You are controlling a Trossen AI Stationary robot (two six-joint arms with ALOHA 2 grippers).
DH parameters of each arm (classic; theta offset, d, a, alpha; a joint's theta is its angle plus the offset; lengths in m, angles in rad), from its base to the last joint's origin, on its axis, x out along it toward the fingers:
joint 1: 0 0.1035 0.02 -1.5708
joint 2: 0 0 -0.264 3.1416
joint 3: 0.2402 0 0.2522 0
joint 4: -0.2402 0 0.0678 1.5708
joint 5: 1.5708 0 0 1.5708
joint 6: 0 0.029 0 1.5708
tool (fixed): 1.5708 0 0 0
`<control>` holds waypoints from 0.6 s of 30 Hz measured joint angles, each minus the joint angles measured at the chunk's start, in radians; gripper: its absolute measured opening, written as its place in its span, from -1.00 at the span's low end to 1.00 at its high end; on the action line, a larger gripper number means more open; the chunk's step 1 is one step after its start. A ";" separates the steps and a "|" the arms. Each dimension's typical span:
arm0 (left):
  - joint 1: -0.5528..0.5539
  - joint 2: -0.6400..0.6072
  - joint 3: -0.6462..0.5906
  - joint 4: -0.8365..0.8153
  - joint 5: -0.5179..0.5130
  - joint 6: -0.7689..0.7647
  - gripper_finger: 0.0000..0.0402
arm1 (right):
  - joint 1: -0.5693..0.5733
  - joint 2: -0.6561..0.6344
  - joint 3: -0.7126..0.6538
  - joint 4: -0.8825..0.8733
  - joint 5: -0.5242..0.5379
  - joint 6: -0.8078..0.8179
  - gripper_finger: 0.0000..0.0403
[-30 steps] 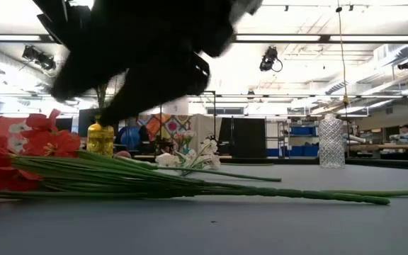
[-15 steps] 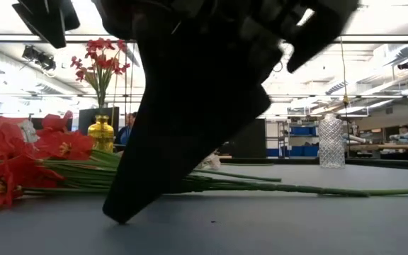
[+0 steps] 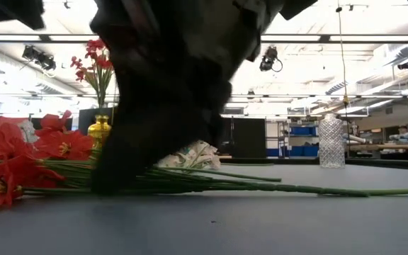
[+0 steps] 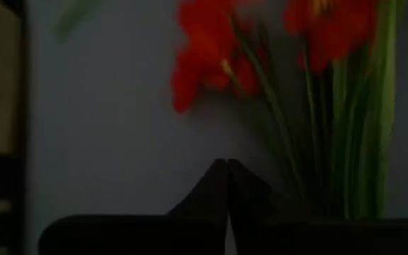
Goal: Sort flowers into vase by color
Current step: Put the red flowers into the yellow transparent flower vase
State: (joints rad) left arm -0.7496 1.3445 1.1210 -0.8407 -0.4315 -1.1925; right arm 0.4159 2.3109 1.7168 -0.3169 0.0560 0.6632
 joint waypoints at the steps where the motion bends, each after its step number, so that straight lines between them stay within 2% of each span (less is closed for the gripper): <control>1: -0.016 0.000 0.000 -0.001 -0.012 -0.019 0.14 | -0.002 -0.002 0.000 0.029 0.003 0.012 -0.96; 6: -0.090 -0.016 0.000 -0.021 -0.107 -0.055 0.14 | -0.022 -0.004 0.000 0.120 0.038 0.089 -0.97; 9: -0.104 -0.043 0.000 -0.071 -0.122 -0.056 0.14 | -0.032 -0.011 0.000 0.136 0.029 0.085 -0.96; 13: -0.098 -0.088 0.000 -0.141 -0.137 -0.037 0.14 | -0.040 -0.040 0.001 0.062 -0.028 0.030 -0.77; 18: -0.077 -0.130 0.000 -0.153 -0.154 0.048 0.14 | -0.028 -0.109 0.001 -0.103 0.018 -0.104 -0.43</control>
State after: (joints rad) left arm -0.8264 1.2148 1.1210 -0.9934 -0.5859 -1.1446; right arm 0.3879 2.2017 1.7178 -0.4196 0.0743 0.5592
